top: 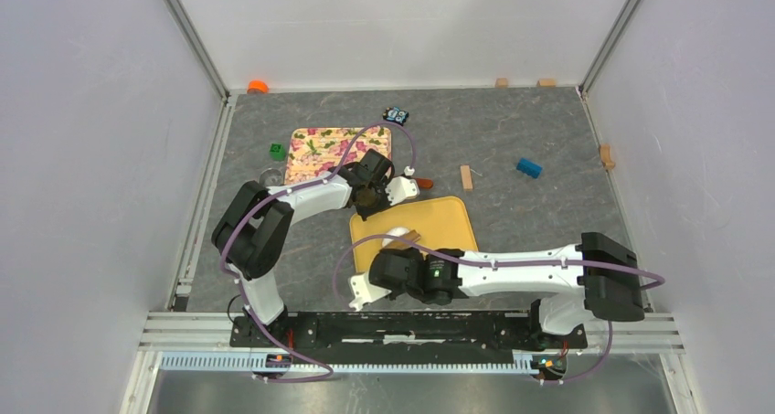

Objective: Roll out the dumpling wrappers from the dough
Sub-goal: Flatten out the dough on the work surface.

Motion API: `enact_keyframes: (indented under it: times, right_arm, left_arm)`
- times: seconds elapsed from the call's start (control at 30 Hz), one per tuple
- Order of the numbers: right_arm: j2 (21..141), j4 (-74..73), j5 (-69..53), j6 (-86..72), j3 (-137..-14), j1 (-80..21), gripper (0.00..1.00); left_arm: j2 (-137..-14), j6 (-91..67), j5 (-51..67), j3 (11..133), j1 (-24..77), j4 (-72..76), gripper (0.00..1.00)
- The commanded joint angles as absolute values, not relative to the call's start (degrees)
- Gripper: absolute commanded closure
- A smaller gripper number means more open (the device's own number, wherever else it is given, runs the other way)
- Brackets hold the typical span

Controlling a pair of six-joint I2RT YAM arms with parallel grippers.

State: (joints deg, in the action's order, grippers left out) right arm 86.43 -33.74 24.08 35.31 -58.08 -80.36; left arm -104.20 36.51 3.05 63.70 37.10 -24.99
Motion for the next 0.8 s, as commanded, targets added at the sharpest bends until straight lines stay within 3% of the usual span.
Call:
enact_keyframes:
  times: [0.0,0.23,0.53,0.77]
  right_arm:
    - [87.84,-45.50,11.85,30.36,-53.05,-80.25,1.00]
    - [80.78,-48.23,13.04,26.90,-48.88,-80.80,1.00]
    - [91.74,-42.12,10.56,35.86,-54.67,-77.79,1.00]
    - [85.18,-45.82,11.74,30.92,-52.36,-77.75,1.00]
  left_arm:
    - [-111.36,37.76,2.01,60.12,37.05,-25.05,0.98]
    - [-111.30,37.72,2.02,60.21,37.06,-25.14,0.98]
    - [-111.41,37.63,1.87,60.21,37.09,-25.12,0.98]
    - [-111.31,37.73,1.98,60.21,37.10,-25.14,0.98]
